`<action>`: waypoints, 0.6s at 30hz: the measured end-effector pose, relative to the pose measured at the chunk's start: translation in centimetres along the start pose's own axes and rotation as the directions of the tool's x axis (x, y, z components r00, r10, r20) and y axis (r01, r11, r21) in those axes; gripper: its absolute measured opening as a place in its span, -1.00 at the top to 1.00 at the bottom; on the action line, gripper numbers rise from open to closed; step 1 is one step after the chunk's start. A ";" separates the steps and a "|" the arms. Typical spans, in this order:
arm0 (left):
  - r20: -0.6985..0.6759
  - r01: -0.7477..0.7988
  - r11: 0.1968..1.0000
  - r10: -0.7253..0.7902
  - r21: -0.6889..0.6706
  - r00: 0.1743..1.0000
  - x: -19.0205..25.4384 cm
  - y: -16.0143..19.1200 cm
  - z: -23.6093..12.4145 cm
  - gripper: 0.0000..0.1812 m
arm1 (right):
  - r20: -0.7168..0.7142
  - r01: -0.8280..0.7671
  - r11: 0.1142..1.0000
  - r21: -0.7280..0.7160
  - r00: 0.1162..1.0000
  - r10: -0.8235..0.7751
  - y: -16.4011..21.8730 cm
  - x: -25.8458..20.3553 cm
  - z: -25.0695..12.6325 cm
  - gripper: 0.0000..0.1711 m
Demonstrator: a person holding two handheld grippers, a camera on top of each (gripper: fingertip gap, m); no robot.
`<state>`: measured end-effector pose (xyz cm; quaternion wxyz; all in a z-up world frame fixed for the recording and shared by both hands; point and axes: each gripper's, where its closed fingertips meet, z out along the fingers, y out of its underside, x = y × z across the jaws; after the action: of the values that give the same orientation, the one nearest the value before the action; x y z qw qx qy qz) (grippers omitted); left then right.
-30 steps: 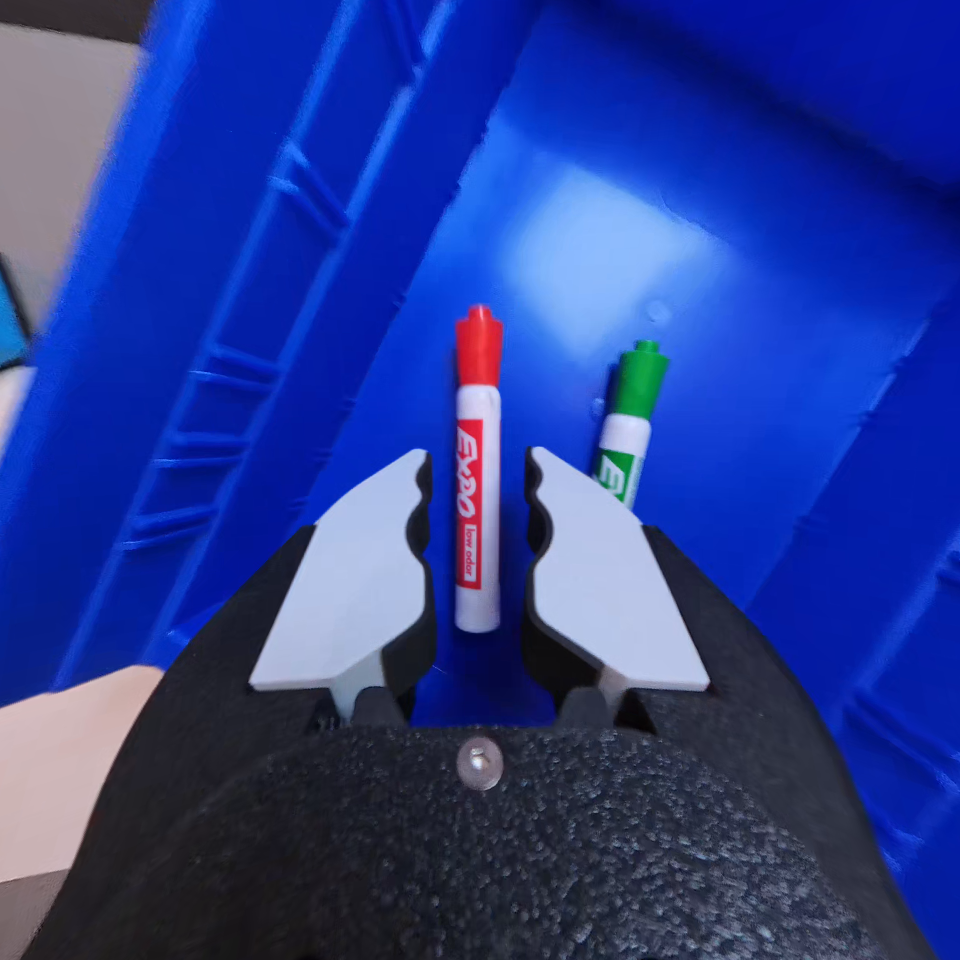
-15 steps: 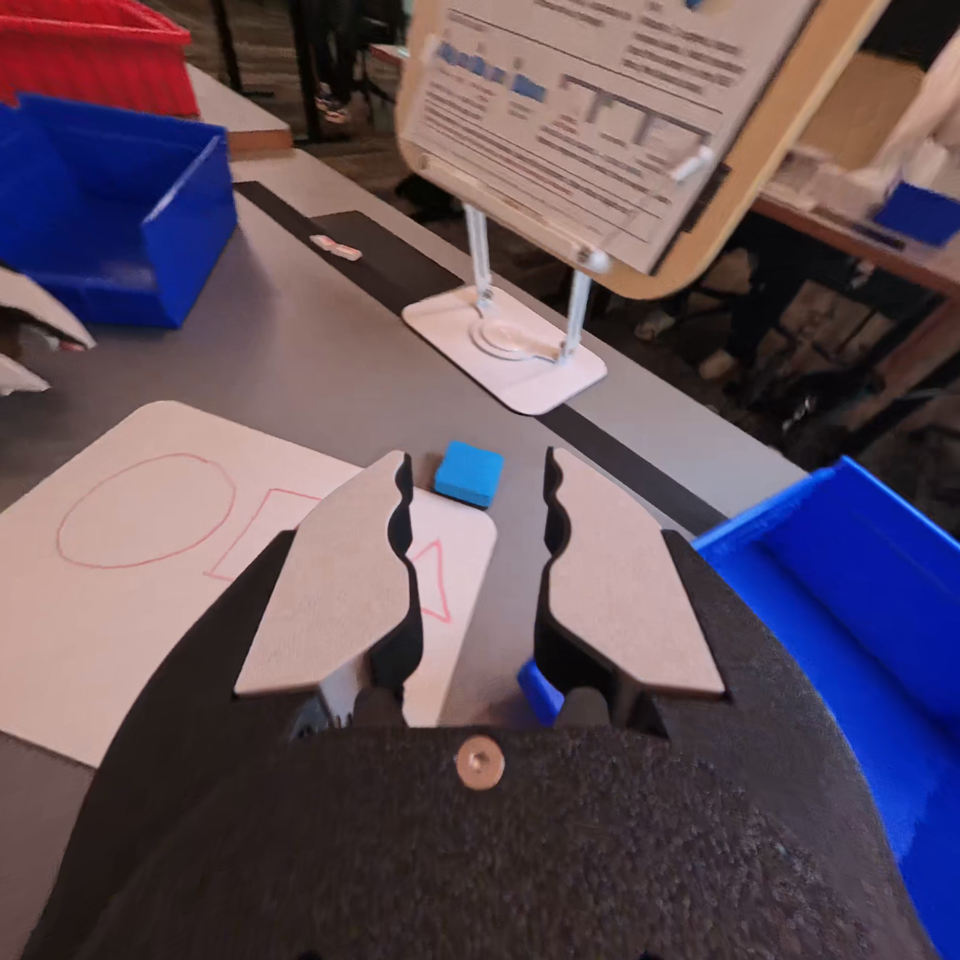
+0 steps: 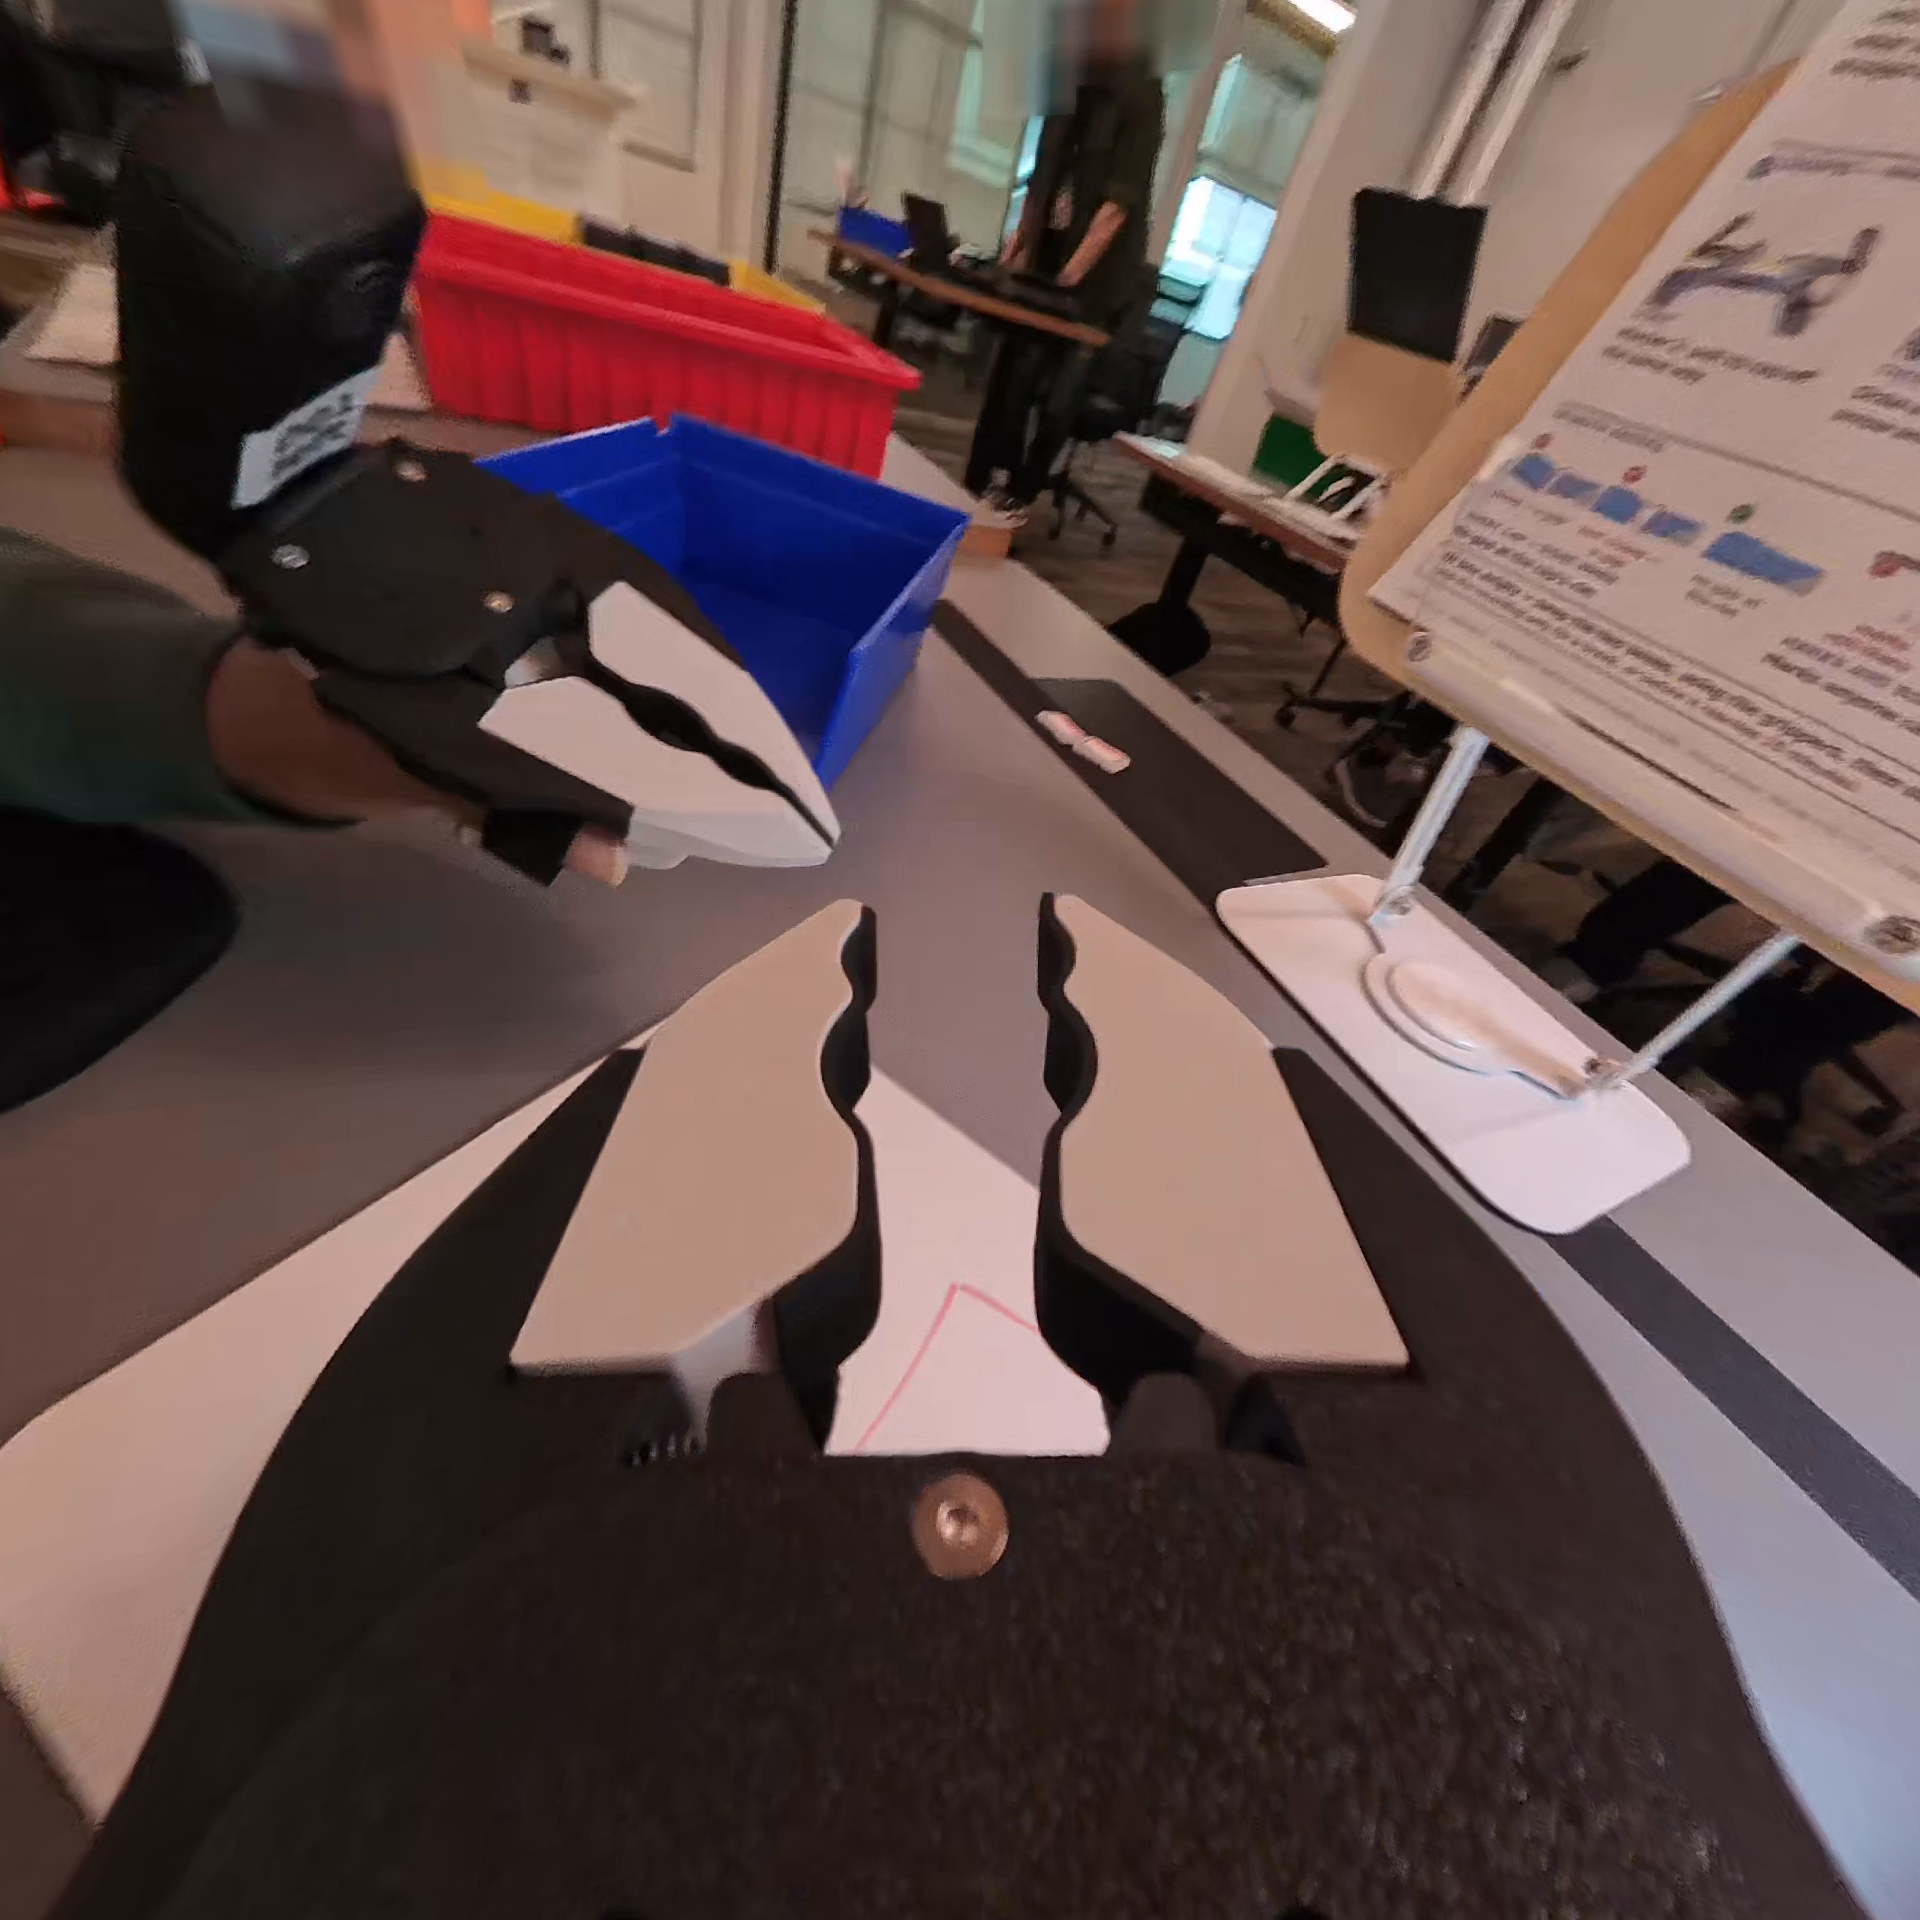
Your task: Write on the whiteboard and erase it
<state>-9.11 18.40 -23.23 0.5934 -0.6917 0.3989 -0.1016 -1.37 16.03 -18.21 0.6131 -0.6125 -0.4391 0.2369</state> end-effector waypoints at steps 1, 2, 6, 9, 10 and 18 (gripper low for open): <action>0.029 0.019 1.000 -0.020 0.008 0.999 -0.5 -0.7 0.5 1.00 | -0.056 -0.018 1.000 0.004 0.998 0.018 0.4 0.9 0.2 0.69; 0.055 0.051 0.998 -0.052 0.021 0.997 -1.0 -1.4 1.1 1.00 | -0.113 -0.028 1.000 -0.008 0.993 0.027 1.1 1.9 0.3 0.71; 0.159 0.219 0.972 -0.231 0.090 0.960 -2.9 -2.9 3.7 1.00 | -0.274 -0.125 0.991 -0.047 0.956 0.108 4.8 6.0 -0.7 0.83; 0.220 0.236 0.967 -0.251 0.093 0.943 -3.4 -2.6 4.5 1.00 | -0.322 -0.170 0.982 -0.077 0.937 0.137 6.7 7.9 -1.9 0.94; 0.243 0.218 0.973 -0.231 0.080 0.942 -3.4 -2.3 4.4 1.00 | -0.329 -0.180 0.980 -0.080 0.933 0.145 7.0 8.3 -2.3 0.97; 0.308 0.204 0.977 -0.213 0.063 0.927 -4.0 -0.3 1.0 1.00 | -0.334 -0.233 0.971 -0.048 0.920 0.204 6.7 8.8 -2.6 1.00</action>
<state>-10.97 21.86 -21.89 0.6453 -0.7284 0.2225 -0.0591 6.81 22.82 -22.15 0.6198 -0.7144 -0.2702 0.1799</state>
